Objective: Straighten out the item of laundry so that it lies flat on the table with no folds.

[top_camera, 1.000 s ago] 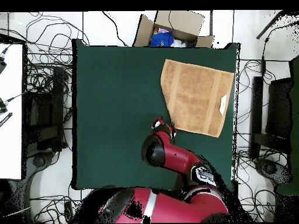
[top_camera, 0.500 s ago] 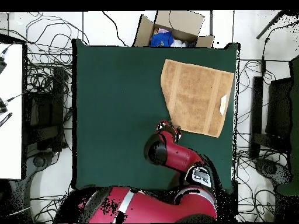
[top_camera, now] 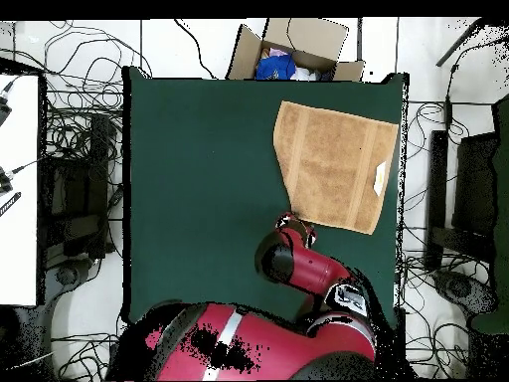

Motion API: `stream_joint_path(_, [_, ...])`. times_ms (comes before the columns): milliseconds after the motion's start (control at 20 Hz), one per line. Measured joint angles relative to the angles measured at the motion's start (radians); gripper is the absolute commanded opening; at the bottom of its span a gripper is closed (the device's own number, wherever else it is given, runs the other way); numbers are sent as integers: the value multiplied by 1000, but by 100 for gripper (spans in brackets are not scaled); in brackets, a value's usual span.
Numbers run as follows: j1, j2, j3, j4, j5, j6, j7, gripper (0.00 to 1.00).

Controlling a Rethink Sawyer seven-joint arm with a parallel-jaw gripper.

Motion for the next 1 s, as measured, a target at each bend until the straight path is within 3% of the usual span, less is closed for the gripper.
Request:
stream_joint_path(500, [-86,14,50,0,-16,-10,0,100])
stream_joint_path(1000, [-260,-5,189,44,-157,-129,0,100])
